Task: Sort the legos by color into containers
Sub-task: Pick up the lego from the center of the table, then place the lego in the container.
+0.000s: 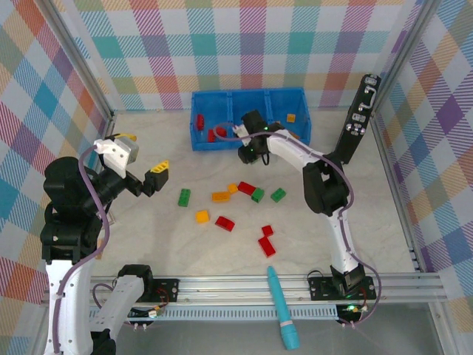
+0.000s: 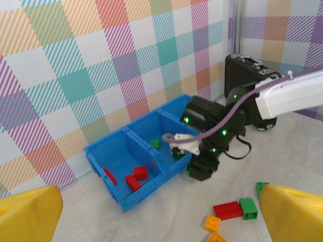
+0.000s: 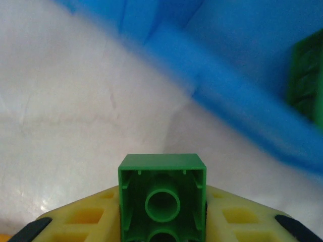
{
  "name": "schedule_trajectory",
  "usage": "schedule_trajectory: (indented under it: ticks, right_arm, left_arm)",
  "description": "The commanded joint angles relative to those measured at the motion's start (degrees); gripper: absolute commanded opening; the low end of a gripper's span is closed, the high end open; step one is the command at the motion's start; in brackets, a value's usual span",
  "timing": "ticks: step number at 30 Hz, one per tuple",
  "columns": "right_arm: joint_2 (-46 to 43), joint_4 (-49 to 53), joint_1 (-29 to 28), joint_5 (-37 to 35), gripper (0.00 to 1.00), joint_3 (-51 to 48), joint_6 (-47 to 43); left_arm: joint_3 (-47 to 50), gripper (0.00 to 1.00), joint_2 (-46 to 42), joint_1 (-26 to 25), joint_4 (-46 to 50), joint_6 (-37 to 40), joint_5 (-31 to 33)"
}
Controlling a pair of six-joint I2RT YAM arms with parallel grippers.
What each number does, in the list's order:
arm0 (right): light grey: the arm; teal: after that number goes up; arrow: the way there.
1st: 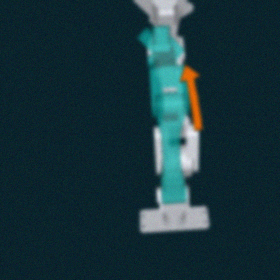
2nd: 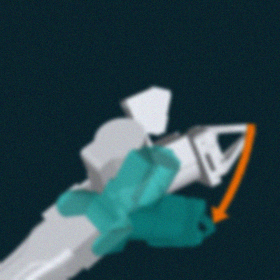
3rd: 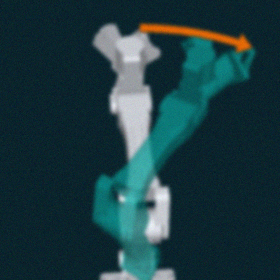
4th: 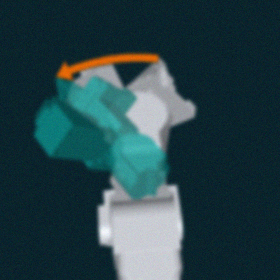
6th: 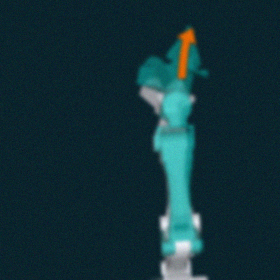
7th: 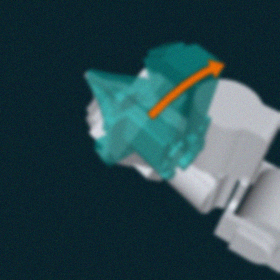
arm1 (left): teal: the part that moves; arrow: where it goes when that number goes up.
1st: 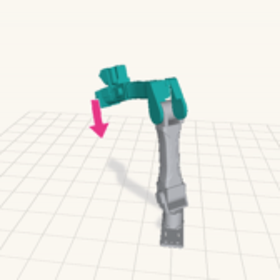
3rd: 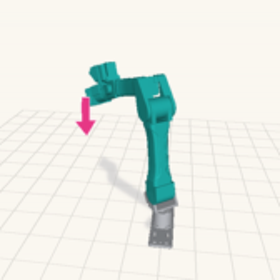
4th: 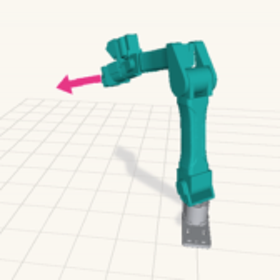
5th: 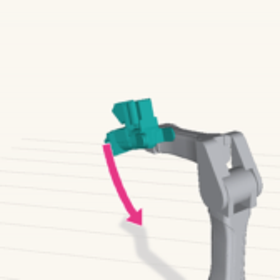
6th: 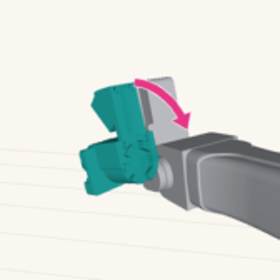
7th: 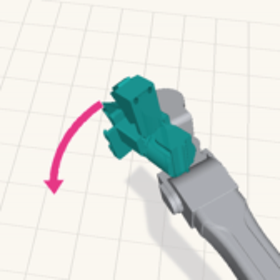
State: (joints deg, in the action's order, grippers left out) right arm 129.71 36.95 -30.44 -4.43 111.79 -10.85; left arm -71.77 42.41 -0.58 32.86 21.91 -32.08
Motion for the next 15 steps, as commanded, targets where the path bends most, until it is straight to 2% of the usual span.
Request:
schedule_trajectory:
  ticks: [1,8,12,15]
  right_arm:
    - [-1.71,-4.21,1.48,-1.46,0.37,5.88,-1.82]
    - [8.1,-8.27,2.75,-6.18,0.38,19.7,-4.65]
    - [14.68,-6.19,2.93,-7.35,0.41,28.58,-4.88]
    - [15.95,-6.9,3.01,-6.68,0.46,29.58,-4.66]
  left_arm:
    - [-0.14,1.0,0.21,1.02,-0.96,-0.2,-0.97]
    - [-0.25,1.0,0.39,1.02,-0.78,-0.11,-0.62]
    - [-0.24,1.0,0.68,1.02,-0.78,-0.12,-0.53]
    - [-0.52,1.0,1.09,0.97,-0.44,-0.18,-0.66]
